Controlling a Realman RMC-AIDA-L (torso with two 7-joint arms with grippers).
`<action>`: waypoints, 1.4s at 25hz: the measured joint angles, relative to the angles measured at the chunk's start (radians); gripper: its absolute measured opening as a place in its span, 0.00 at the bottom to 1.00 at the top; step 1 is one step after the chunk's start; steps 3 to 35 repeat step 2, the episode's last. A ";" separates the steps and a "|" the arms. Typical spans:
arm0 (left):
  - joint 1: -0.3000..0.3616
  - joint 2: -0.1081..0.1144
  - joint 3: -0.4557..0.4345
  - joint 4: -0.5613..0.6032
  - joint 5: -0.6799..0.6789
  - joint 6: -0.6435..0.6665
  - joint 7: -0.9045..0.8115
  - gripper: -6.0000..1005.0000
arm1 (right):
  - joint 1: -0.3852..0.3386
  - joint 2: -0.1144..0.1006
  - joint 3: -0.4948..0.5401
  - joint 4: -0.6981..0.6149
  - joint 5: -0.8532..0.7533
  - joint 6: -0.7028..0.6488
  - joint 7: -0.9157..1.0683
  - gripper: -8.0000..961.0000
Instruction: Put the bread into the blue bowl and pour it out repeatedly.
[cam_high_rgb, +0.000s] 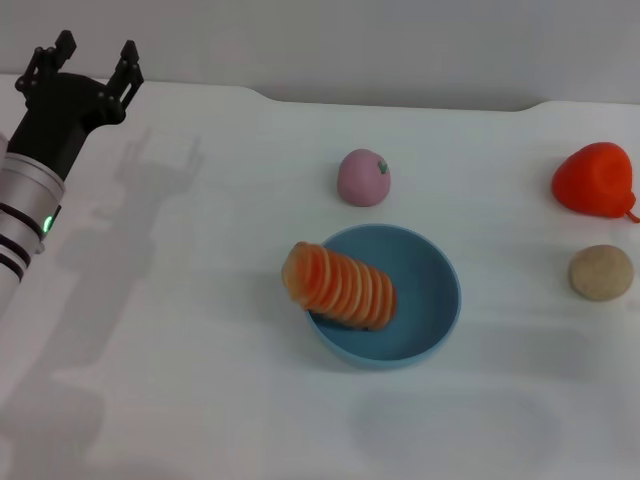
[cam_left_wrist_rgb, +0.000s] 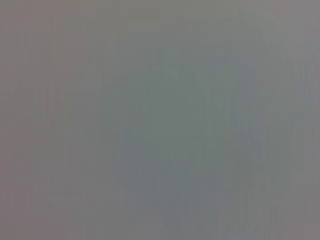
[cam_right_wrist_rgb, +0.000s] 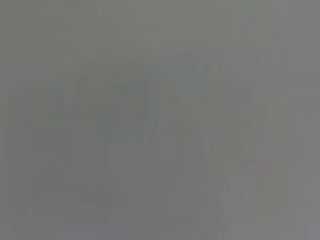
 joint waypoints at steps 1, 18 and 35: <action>-0.001 0.000 0.000 0.000 0.000 0.000 0.000 0.72 | 0.002 0.000 0.001 -0.003 0.001 0.013 0.000 0.47; -0.001 0.000 0.001 0.000 -0.001 0.000 -0.001 0.72 | 0.005 0.000 0.003 -0.006 0.002 0.030 0.000 0.47; -0.001 0.000 0.001 0.000 -0.001 0.000 -0.001 0.72 | 0.005 0.000 0.003 -0.006 0.002 0.030 0.000 0.47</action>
